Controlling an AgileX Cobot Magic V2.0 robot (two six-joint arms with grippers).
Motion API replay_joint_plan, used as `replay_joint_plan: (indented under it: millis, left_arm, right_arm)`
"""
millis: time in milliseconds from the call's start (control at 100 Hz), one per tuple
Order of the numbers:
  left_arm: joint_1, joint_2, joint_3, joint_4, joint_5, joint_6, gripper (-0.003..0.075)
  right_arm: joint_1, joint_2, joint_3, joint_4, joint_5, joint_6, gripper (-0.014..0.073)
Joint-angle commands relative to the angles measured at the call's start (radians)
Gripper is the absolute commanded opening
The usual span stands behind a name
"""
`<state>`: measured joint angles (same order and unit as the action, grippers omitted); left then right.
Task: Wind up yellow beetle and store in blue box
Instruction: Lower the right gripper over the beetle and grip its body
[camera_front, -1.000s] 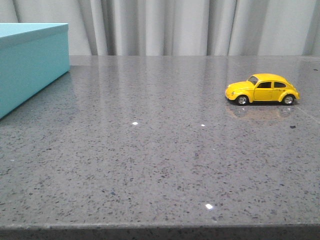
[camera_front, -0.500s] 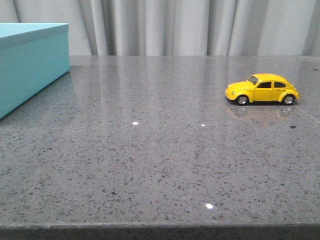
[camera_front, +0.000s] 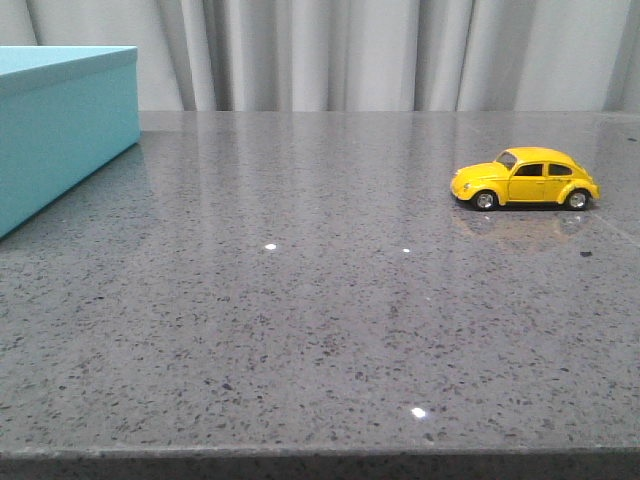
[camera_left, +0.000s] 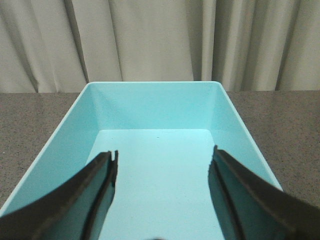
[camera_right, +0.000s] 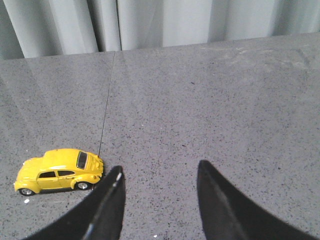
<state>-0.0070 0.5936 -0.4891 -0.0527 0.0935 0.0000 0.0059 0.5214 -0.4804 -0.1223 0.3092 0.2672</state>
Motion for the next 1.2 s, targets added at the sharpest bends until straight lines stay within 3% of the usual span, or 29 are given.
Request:
replay_joint_plan:
  millis: [0, 200, 540, 880, 1190]
  left_arm:
    - [-0.001, 0.023, -0.038, -0.009, -0.111, -0.007, 0.0386]
    - [-0.003, 0.058, -0.038, -0.011, -0.12, -0.007, 0.0386]
    - [-0.003, 0.059, -0.038, -0.011, -0.139, -0.007, 0.0386]
    - [-0.003, 0.059, -0.038, -0.011, -0.139, -0.007, 0.0386]
    - [-0.003, 0.059, -0.038, -0.011, -0.139, -0.007, 0.0386]
  right_arm:
    - [-0.005, 0.028, -0.038, -0.004, -0.087, -0.006, 0.0363]
    - [-0.005, 0.067, -0.068, -0.011, -0.059, -0.006, 0.0363]
    - [0.068, 0.347, -0.334, -0.01, 0.233, -0.006, 0.0367]
    - [0.199, 0.681, -0.635, 0.037, 0.443, -0.005, 0.0523]
    - [0.282, 0.948, -0.912, 0.056, 0.644, 0.034, 0.0531]
